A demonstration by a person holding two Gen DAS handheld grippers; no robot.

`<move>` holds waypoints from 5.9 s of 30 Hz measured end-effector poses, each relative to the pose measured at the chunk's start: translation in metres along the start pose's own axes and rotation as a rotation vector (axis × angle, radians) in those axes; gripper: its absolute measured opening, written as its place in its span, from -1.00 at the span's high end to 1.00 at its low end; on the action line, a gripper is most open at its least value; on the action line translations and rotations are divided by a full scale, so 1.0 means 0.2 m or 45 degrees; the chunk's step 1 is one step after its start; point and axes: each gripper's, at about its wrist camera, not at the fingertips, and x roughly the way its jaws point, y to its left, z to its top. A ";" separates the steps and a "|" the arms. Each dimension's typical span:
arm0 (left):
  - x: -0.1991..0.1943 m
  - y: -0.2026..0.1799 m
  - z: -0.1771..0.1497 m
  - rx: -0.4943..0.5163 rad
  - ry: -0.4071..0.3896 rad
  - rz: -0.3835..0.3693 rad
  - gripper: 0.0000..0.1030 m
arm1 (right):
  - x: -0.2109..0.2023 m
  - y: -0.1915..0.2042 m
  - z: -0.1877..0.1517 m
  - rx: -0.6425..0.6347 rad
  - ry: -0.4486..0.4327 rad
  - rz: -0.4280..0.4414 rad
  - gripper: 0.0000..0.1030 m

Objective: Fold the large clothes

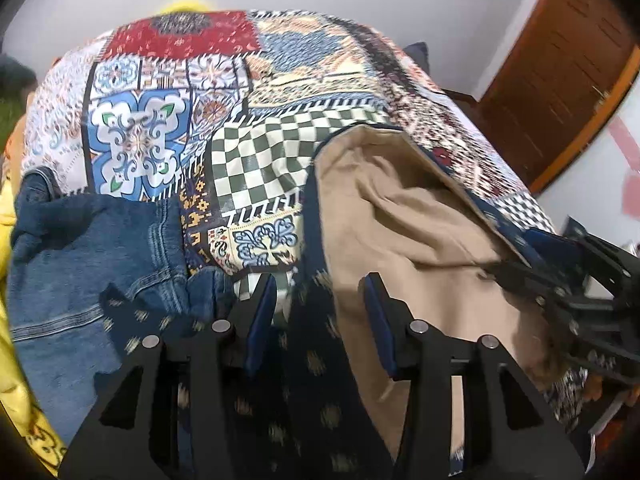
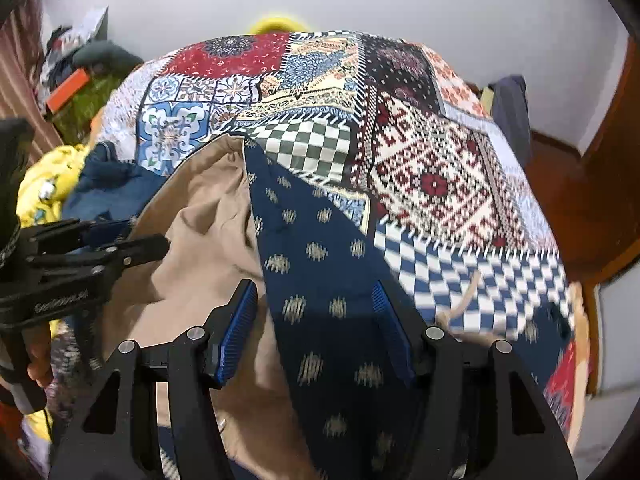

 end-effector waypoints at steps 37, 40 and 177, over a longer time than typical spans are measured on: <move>-0.70 -0.34 -0.83 0.279 -0.019 -0.217 0.87 | -0.68 -0.05 -0.74 0.177 -0.073 0.376 0.83; -0.66 -0.34 -0.95 0.284 0.040 -0.214 0.87 | -0.65 -0.07 -0.81 0.193 -0.026 0.369 0.83; -0.81 0.25 -1.33 -0.092 0.126 -0.007 -0.65 | -0.83 -0.30 -1.05 0.236 0.066 0.079 -0.63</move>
